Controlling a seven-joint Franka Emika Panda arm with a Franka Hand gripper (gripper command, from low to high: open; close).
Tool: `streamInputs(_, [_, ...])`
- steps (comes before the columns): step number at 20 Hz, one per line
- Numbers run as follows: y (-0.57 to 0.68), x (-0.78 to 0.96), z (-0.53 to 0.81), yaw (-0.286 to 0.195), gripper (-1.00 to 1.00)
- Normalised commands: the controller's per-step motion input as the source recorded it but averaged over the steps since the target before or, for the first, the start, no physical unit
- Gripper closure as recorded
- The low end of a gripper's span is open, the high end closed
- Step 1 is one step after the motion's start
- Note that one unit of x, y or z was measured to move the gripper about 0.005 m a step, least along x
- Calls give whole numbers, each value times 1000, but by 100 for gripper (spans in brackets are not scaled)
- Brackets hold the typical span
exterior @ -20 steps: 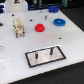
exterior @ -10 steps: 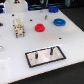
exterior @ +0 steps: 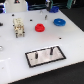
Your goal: Insert the blue gear onto the right peg, followed by the red gear
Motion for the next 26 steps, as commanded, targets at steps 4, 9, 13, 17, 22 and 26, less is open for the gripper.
streamInputs(4, [451, -486, -392, 0, -100])
streamInputs(9, [368, -446, -444, 0, -100])
streamInputs(13, [157, -378, -516, 0, -100])
streamInputs(17, [76, -288, -534, 0, -100])
streamInputs(22, [159, -261, -528, 0, -100])
streamInputs(26, [252, -248, -396, 0, -100])
